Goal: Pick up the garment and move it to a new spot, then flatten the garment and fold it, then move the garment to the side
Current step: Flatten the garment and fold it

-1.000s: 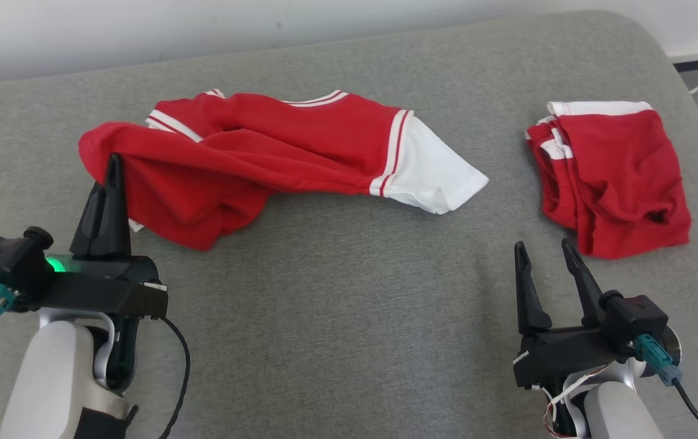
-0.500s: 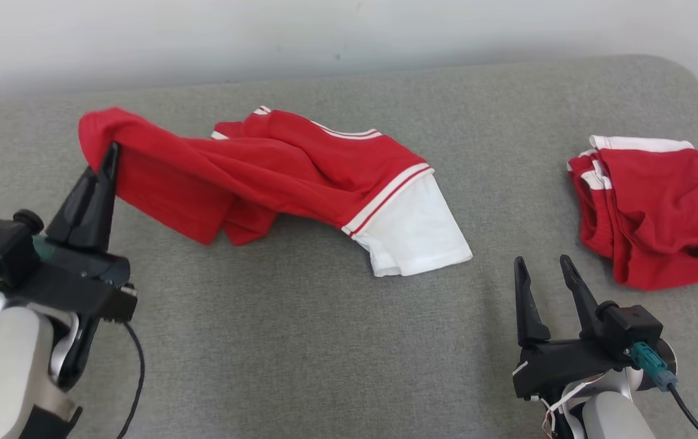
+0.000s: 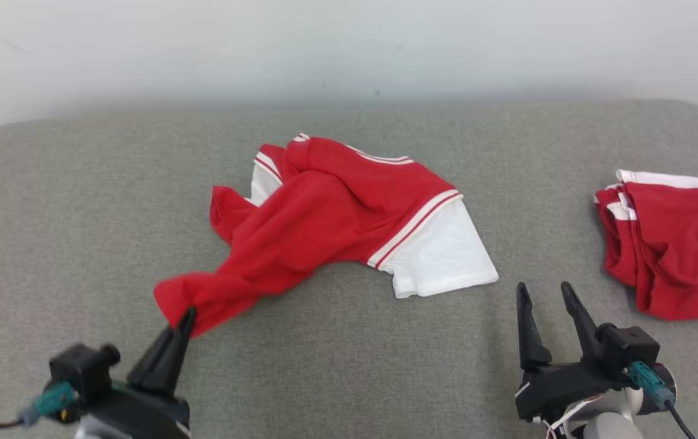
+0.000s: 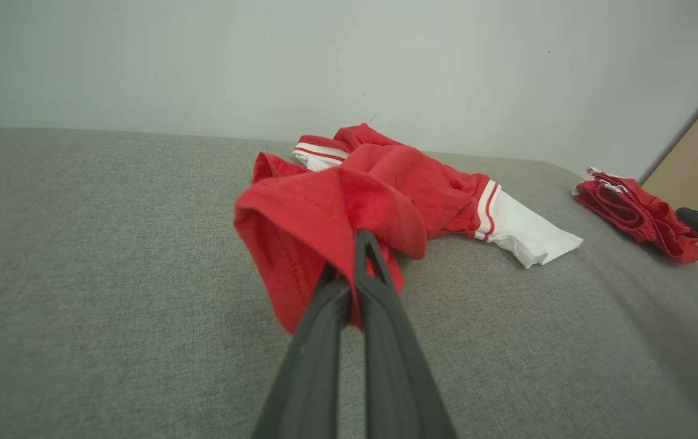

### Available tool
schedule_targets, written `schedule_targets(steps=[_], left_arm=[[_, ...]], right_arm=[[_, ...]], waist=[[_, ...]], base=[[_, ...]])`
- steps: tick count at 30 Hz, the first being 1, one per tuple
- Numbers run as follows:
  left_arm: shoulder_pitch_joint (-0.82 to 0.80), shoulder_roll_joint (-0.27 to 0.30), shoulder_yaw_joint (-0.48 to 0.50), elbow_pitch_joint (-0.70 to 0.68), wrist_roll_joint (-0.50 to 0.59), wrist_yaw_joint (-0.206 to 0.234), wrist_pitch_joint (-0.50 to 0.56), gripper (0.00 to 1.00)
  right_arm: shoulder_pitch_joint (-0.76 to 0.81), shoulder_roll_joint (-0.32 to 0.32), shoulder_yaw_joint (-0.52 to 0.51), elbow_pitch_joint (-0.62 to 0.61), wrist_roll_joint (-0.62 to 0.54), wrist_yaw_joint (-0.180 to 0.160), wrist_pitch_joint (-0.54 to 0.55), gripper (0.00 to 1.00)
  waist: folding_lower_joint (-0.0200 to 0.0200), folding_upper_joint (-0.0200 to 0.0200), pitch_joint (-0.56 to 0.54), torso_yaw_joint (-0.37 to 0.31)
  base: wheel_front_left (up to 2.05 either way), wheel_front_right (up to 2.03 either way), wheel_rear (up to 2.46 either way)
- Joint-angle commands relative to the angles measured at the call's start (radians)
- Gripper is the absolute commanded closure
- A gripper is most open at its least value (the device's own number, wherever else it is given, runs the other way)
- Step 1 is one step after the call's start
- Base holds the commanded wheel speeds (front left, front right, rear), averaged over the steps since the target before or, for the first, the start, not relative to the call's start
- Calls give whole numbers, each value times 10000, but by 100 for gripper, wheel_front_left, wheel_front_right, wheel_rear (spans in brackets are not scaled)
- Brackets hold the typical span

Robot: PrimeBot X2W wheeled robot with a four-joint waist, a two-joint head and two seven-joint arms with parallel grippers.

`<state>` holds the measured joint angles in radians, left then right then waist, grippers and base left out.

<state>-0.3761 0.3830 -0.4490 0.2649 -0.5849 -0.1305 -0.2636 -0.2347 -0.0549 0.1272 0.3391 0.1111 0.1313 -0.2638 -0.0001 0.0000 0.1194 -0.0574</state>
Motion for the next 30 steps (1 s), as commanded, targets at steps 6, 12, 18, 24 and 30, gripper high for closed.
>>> schedule_targets(steps=[6, 12, 18, 24, 30], left_arm=[[1172, -289, -245, 664, -427, -1, -8, 27], [1622, -469, -152, 1071, -449, -2, -8, 0], [2124, -816, 422, 1080, -37, -2, -8, 0], [2323, -1121, 773, 809, 219, -2, -8, 0], [2160, -1455, 647, 346, 547, -2, -8, 0]], right_arm=[[247, -19, -2, 207, 31, -10, -6, 0], [384, -100, -112, 276, 88, -10, -6, 0], [539, -98, -162, 322, 39, -10, -6, 0], [524, -105, -142, 408, 61, -10, -6, 0], [-271, -520, -238, 1005, -60, -11, -6, 0]], waist=[[1, 0, -529, 307], [1, 0, -799, 462], [1, 0, -1024, 635], [1, 0, -1072, 776], [1, 0, -657, 1233]], base=[[0, 0, 0], [0, 0, 0], [0, 0, 0], [0, 0, 0], [0, 0, 0]])
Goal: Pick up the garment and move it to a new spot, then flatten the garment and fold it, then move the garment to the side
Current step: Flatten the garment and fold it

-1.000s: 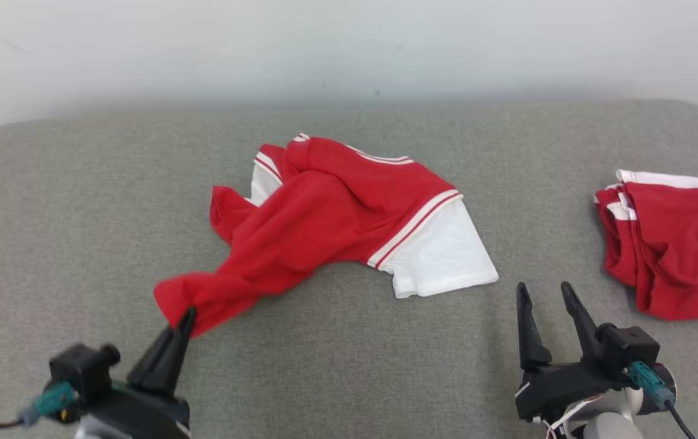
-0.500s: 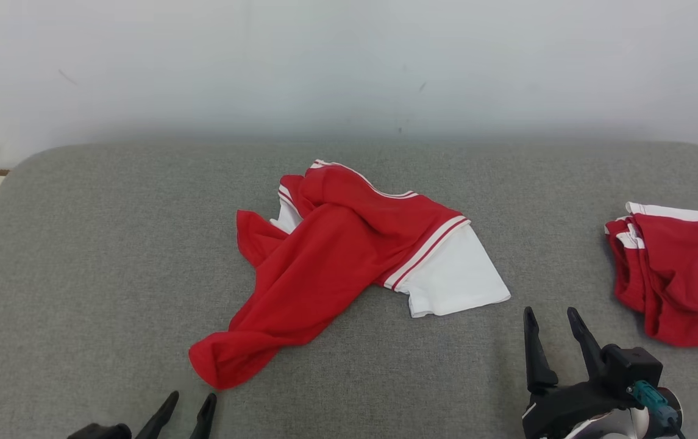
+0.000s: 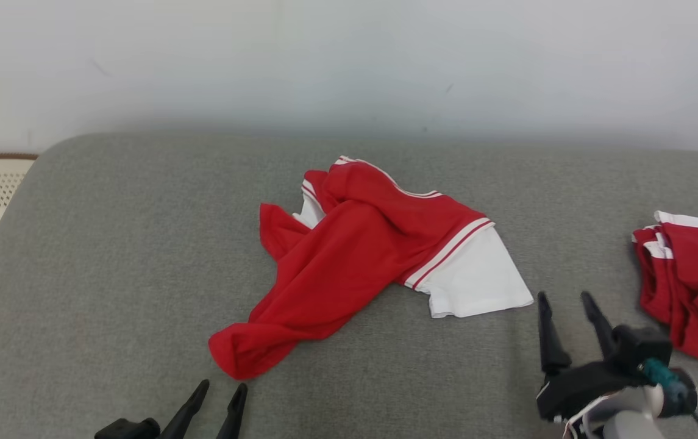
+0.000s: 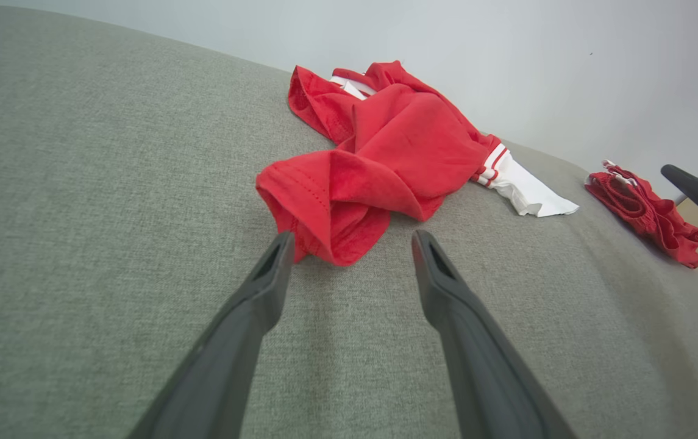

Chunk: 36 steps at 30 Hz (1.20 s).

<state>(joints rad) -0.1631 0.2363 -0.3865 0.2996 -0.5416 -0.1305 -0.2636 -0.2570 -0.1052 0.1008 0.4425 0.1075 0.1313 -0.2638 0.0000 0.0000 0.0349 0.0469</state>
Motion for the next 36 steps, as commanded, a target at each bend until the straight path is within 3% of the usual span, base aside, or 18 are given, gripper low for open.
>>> schedule_targets(steps=[1, 22, 35, 36], left_arm=[[-19, -35, 12, -50, 160, -2, -8, 0], [-979, -497, -560, -1018, 611, -2, -8, 0], [-1142, -769, -487, -1244, 731, -2, -8, 0], [-1149, -762, -454, -1240, 744, -2, -8, 0]], right_arm=[[-220, -91, -30, 116, -6, -11, -6, 0], [-4626, -1760, -752, 4475, 294, -11, 65, 0], [-6009, -2314, -788, 6833, 99, -9, 344, 0], [-6017, -2266, -820, 6951, 60, -11, 350, 5]], waist=[[0, 0, 282, 298], [0, 0, 2561, 2517], [0, 0, 3245, 3107], [0, 0, 3248, 3082]], base=[[0, 0, 0], [0, 0, 0], [0, 0, 0], [0, 0, 0]])
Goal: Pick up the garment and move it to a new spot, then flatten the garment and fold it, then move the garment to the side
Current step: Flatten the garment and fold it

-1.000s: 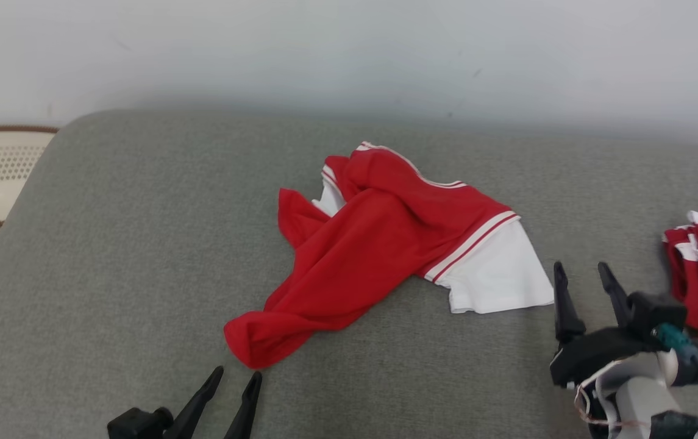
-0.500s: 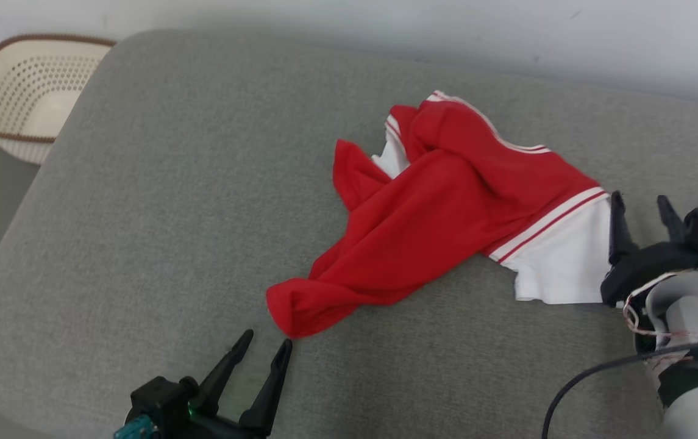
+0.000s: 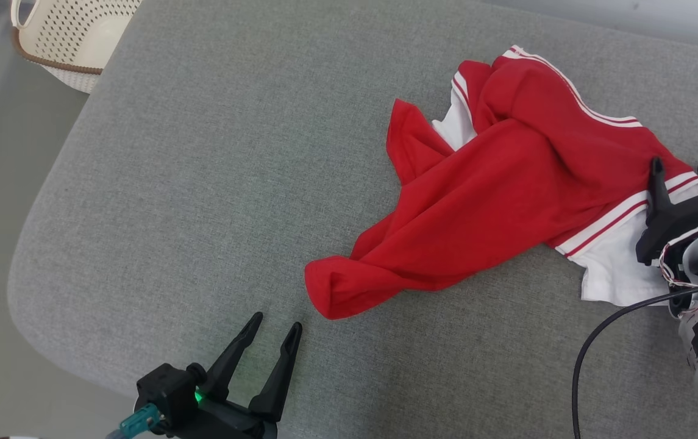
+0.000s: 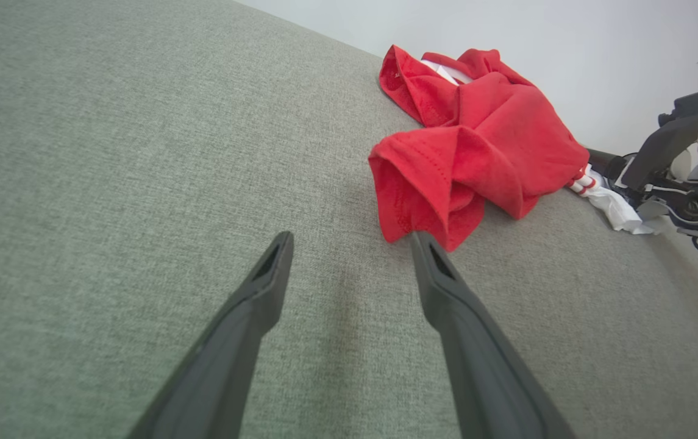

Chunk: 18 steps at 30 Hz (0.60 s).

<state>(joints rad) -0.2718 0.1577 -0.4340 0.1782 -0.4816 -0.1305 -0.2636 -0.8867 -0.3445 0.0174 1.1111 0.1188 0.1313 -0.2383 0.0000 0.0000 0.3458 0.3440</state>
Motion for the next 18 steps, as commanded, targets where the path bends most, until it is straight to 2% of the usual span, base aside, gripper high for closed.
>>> schedule_targets(steps=[1, 2, 6, 10, 18], left_arm=[[-83, 38, 67, -25, 164, -2, -8, 0], [-107, 38, 93, -26, 168, -2, -8, 0], [-168, 42, 147, -58, 169, -2, -6, 0], [-125, 94, 151, -36, 219, -2, -8, 0], [151, 190, 184, 75, 206, -2, -6, 0]], right_arm=[[289, 203, 6, 391, -91, -9, 49, 48], [295, 248, 2, 510, -126, -7, 34, 100], [424, 404, -50, 683, -99, -7, -102, 100], [706, 244, -263, 516, -69, -14, -206, 100], [1703, 211, -1245, -996, -570, -12, -250, 100]], waist=[[0, 0, 131, 66], [0, 0, 120, 24], [0, 0, -33, -255], [0, 0, -299, -614], [0, 0, -1060, -1593]], base=[[0, 0, 0], [0, 0, 0], [0, 0, 0], [0, 0, 0], [0, 0, 0]])
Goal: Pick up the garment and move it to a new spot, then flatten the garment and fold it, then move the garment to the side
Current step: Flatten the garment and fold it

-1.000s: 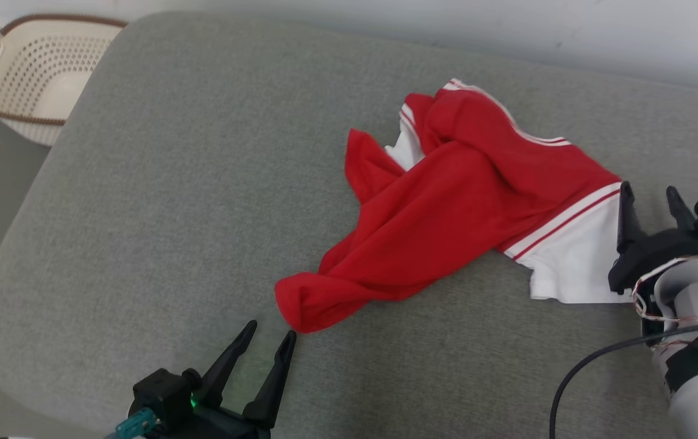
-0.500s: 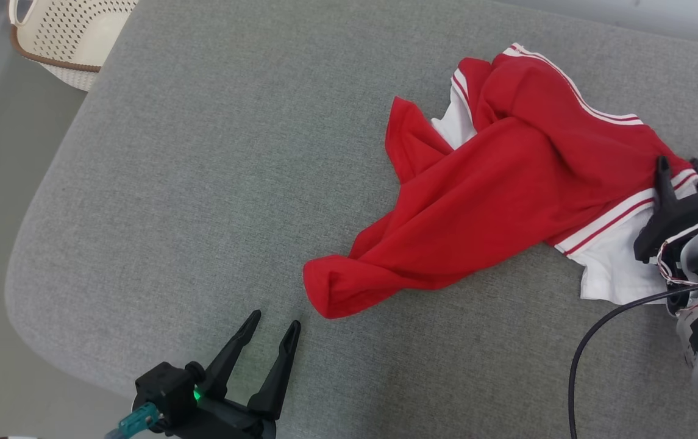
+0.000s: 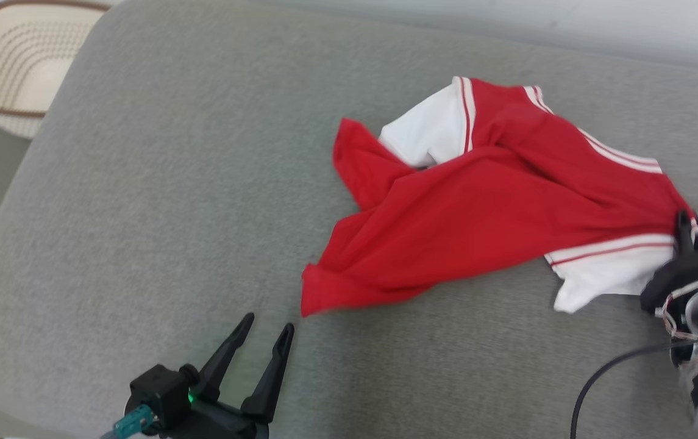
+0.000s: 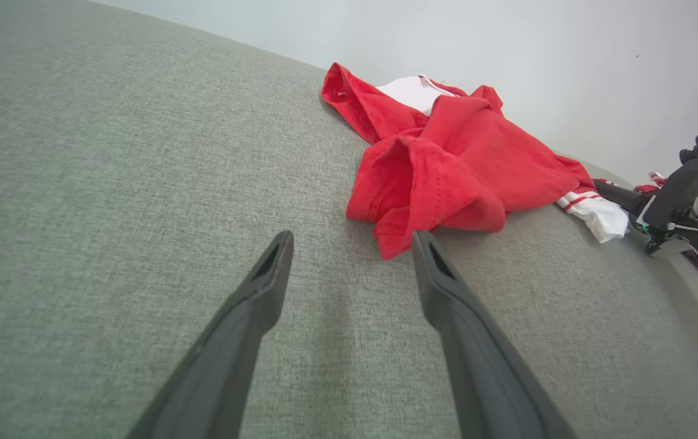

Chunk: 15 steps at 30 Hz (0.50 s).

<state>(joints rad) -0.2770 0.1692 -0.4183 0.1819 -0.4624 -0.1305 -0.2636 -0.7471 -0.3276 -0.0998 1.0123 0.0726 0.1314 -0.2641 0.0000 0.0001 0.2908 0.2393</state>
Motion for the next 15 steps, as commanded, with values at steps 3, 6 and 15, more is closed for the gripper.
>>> schedule_targets(steps=[3, 6, 15], left_arm=[[295, 102, -31, 86, -40, -2, -8, 0], [385, 111, -50, 169, -118, -2, -8, 0], [587, 116, -28, 368, -203, -2, -8, 0]], right_arm=[[786, 172, -496, -334, -415, -14, 6, 100], [1194, 321, -869, -573, -766, -14, 3, 100], [1692, 747, -1472, -1881, -1449, -13, -1, 0]], waist=[[0, -1, -786, -916], [0, -1, -1025, -1216], [0, -1, -1566, -1718]], base=[[0, 0, 0], [0, 0, 0], [0, 0, 0]])
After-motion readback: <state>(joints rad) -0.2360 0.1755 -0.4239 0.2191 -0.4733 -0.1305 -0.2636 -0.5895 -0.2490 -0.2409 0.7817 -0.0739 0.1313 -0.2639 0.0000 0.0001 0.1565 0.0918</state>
